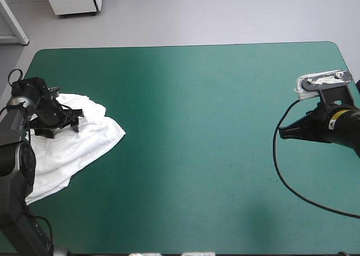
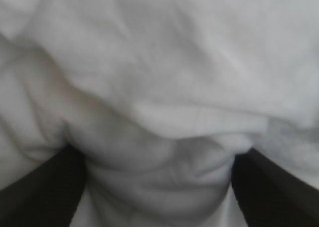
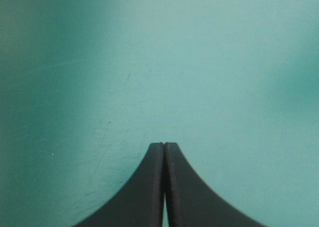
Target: Fold the cloth
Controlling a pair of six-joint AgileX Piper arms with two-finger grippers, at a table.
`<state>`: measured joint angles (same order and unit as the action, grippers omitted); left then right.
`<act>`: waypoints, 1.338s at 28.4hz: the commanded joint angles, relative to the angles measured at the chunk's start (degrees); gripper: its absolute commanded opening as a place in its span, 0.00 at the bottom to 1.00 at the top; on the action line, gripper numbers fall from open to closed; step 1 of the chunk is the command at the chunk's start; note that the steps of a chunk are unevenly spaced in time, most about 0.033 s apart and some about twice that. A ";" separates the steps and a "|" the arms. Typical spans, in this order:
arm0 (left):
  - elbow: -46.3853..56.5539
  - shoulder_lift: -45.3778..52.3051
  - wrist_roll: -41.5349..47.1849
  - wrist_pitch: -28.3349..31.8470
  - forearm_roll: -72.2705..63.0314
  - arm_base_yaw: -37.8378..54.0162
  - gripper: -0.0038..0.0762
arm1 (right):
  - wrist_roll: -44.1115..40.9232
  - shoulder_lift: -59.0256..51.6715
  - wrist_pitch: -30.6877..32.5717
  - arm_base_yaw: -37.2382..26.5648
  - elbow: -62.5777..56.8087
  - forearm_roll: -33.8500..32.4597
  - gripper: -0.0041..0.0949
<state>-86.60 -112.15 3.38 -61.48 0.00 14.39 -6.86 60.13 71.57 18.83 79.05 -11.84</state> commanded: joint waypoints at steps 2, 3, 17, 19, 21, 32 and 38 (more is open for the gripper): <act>-1.33 -0.26 0.55 2.36 -0.74 0.13 0.72 | 0.98 -0.60 -0.12 -0.42 1.77 -3.19 0.02; -1.21 -0.78 0.29 2.36 -0.63 0.13 0.67 | 0.98 -0.60 -0.12 -0.42 1.77 -3.69 0.02; 0.70 -0.09 -7.61 2.95 -2.33 -14.57 0.04 | -5.40 -1.32 -0.53 -0.42 5.61 -9.72 0.02; 0.70 0.55 -7.61 3.67 -3.96 -18.49 0.04 | -5.51 -1.32 -0.06 -0.42 7.11 -11.60 0.02; 0.70 1.00 -7.61 4.25 -5.41 -23.25 0.04 | -5.51 -1.41 -0.06 -0.42 8.77 -13.48 0.02; 0.51 2.27 -6.02 6.53 -6.80 -52.92 0.04 | -6.49 -1.68 -0.06 -0.42 11.40 -14.92 0.02; -0.69 2.27 -4.08 10.13 -6.92 -69.74 0.04 | -8.26 -1.77 -0.06 -0.42 11.40 -16.54 0.02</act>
<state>-85.98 -111.99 -2.06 -52.26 -1.13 -50.79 -14.69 59.24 71.57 18.83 88.76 -26.06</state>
